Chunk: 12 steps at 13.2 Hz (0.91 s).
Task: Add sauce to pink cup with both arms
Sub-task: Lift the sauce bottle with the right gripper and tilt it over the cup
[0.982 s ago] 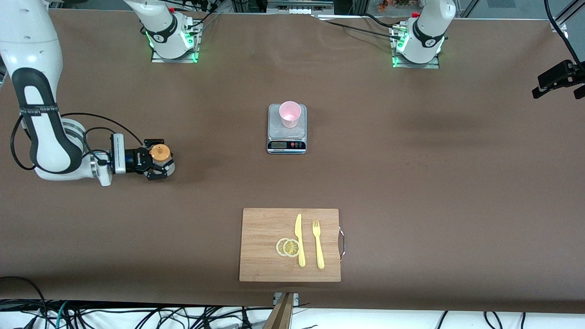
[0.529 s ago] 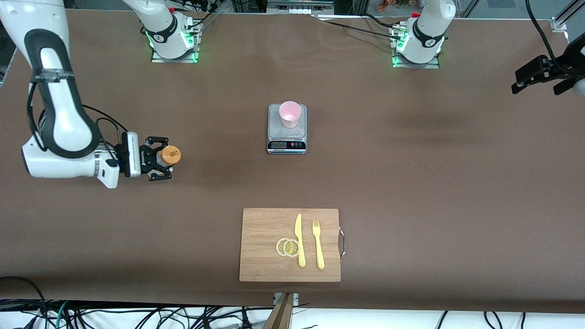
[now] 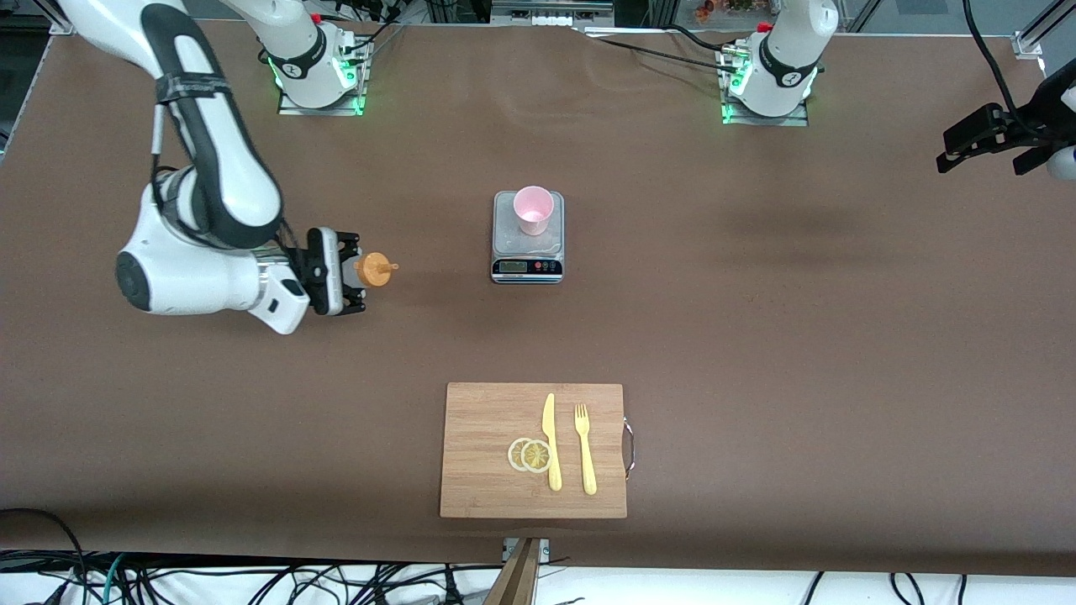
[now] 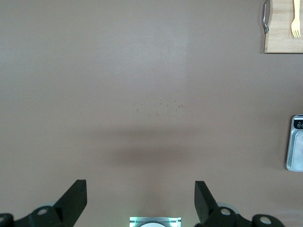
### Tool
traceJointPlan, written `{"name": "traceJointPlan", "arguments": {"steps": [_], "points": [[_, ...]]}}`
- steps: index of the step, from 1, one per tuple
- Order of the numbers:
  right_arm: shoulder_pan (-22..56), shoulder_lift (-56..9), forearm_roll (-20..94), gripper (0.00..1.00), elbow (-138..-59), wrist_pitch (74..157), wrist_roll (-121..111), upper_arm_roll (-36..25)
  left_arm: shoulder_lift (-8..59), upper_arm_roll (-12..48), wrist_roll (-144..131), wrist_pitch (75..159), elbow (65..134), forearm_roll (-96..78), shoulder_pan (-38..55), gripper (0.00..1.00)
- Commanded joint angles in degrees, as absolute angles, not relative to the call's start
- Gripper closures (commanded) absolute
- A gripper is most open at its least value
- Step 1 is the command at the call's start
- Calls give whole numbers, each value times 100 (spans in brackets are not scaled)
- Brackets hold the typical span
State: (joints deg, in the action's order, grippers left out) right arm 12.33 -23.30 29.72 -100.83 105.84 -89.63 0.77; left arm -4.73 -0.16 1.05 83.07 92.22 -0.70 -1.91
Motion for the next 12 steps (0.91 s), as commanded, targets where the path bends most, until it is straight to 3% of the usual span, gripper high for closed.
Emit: {"name": "traceJointPlan", "arguments": {"steps": [1,12], "points": [[1808,-2057,2104,100,-10090,10643,-8028,44,-598,18,53,8279,9360,-53,-229,0],[3603,-2057,519,100,-10090,10846,-5362,53,-580,18,62,8306,9387,-79,-220,0]]}}
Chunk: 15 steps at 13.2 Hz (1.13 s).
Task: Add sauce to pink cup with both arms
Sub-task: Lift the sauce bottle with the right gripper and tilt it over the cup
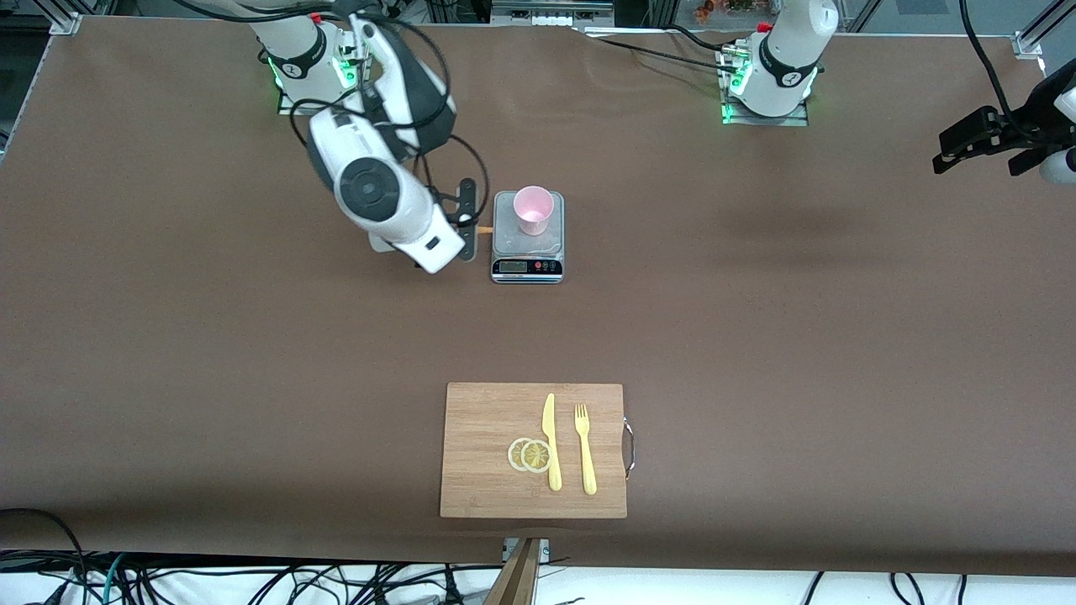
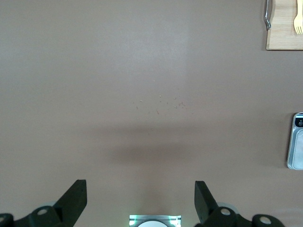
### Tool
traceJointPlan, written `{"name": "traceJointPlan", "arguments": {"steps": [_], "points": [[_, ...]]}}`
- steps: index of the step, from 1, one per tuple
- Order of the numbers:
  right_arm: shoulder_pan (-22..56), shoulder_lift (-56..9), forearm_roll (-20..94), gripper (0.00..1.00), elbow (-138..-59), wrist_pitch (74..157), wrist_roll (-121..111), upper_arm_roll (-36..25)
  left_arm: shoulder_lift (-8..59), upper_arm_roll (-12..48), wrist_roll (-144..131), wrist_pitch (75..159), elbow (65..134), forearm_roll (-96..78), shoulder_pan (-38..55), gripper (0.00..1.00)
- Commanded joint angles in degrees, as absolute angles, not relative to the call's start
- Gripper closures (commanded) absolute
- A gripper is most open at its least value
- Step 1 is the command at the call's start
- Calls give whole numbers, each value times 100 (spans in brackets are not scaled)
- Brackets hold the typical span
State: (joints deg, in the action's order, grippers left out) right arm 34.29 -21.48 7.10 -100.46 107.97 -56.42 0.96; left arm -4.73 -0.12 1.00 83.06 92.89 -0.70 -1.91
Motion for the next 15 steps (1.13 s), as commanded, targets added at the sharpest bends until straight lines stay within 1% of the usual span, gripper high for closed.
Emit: {"name": "traceJointPlan", "arguments": {"steps": [1,8,15], "points": [[3708,-2057,519,100,-10090,10846,-5353,53,-589,18,62,8297,9387,-88,-220,0],[4306,-2144,-78,100,-10090,10811,-4667,44,-589,18,61,8279,9387,-88,-220,0],[4579,-2188,-536,100,-10160,10591,-4658,44,-589,26,62,8253,9387,-88,-220,0]]}}
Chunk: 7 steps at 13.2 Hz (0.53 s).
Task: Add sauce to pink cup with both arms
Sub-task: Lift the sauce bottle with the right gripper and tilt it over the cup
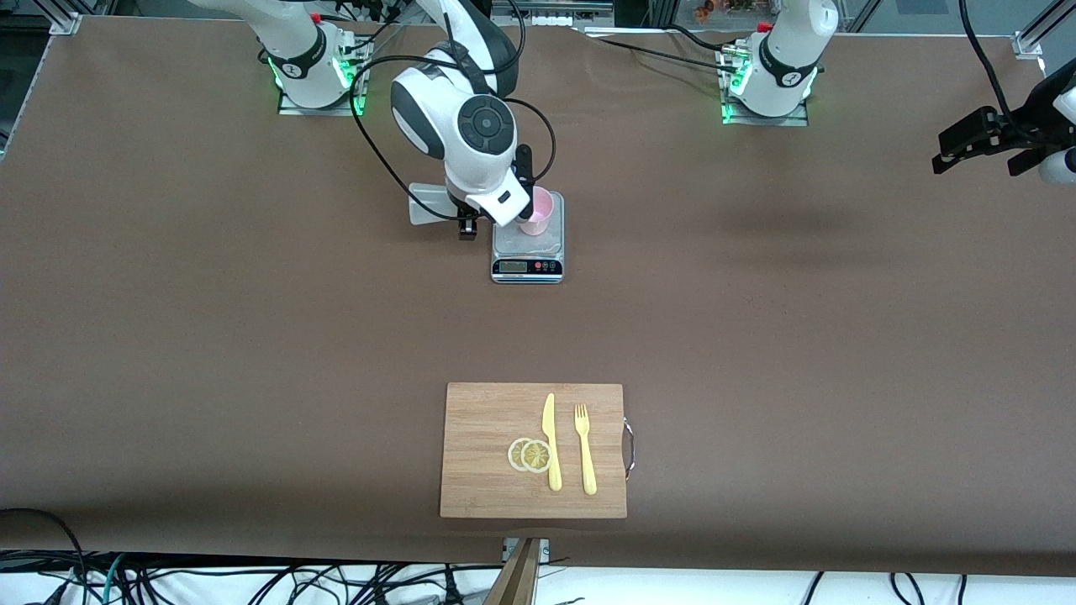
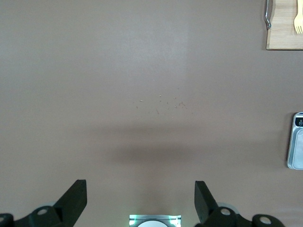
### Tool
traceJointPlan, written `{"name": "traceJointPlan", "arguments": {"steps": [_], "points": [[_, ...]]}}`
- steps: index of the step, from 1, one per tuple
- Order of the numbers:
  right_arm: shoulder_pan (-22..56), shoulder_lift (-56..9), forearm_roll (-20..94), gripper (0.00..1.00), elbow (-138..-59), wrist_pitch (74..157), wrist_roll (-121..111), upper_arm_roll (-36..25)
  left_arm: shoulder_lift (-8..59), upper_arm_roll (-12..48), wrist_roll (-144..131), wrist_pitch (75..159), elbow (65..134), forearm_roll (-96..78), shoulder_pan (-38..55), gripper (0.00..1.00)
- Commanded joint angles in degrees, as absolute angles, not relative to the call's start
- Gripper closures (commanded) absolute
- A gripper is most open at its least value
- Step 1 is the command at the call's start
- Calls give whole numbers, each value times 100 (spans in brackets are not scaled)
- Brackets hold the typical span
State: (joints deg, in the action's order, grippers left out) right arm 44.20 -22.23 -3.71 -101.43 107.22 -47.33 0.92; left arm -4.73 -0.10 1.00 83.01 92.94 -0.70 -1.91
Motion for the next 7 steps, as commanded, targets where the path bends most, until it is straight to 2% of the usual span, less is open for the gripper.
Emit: {"name": "traceJointPlan", "arguments": {"steps": [1,7], "points": [[4588,-2188,-597,100,-10160,10530,-4650,44,-589,26,62,8236,9387,-88,-220,0],[4728,-2197,-843,100,-10108,10512,-4439,44,-598,26,62,8218,9387,-88,-220,0]]}}
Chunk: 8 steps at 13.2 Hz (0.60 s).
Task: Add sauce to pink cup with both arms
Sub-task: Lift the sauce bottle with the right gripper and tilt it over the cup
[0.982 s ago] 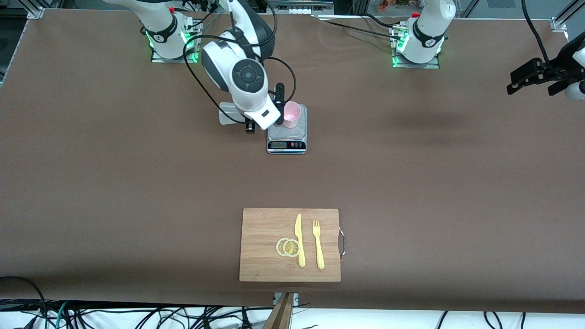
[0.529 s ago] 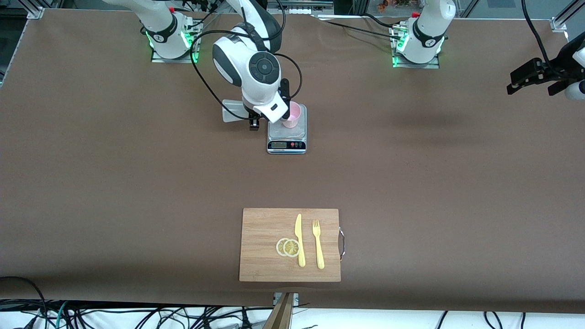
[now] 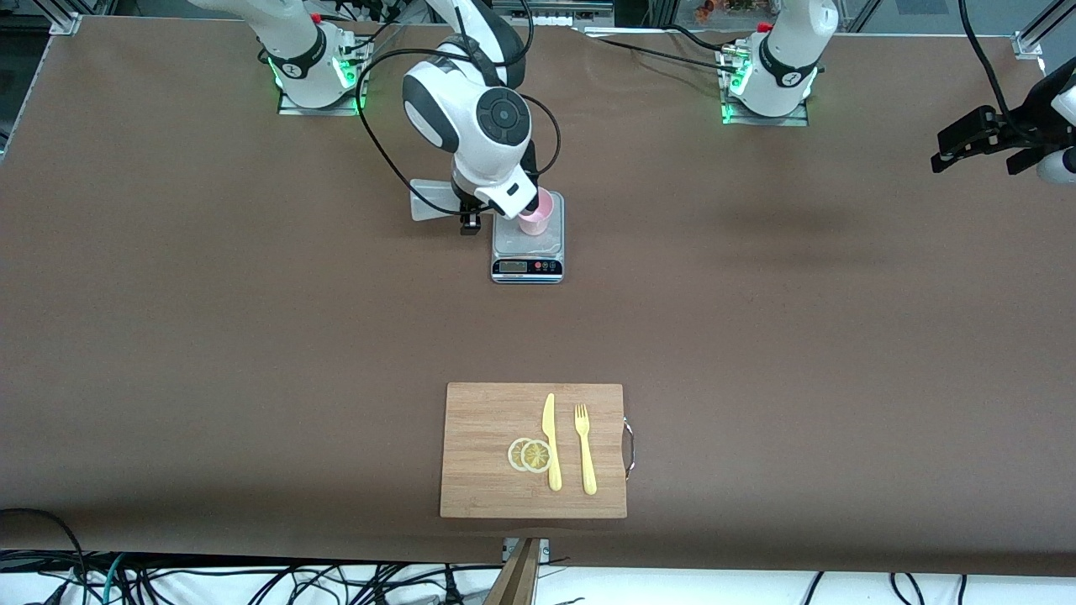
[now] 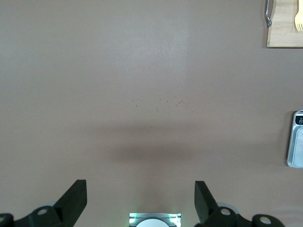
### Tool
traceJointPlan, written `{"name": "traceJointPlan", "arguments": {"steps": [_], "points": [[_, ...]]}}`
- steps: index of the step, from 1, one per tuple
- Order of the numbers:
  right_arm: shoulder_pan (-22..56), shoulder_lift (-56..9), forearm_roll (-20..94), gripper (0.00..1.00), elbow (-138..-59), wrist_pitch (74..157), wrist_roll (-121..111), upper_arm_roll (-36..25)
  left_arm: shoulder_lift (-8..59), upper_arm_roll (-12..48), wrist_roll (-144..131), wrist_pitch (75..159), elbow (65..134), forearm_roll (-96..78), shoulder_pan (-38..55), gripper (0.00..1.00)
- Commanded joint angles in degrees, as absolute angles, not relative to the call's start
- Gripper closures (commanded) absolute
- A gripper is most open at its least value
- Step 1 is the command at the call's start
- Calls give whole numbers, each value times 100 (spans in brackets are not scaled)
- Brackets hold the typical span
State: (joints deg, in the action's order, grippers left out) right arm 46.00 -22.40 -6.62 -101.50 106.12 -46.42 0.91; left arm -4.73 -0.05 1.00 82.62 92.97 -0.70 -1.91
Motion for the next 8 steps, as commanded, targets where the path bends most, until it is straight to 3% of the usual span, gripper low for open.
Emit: {"name": "traceJointPlan", "arguments": {"steps": [1,8], "points": [[4816,-2197,-861,100,-10107,10512,-4430,44,-598,26,62,8218,9387,-88,-220,0],[4860,-2223,-1098,100,-10099,10433,-4430,35,-598,53,53,8200,9387,-88,-220,0]]}}
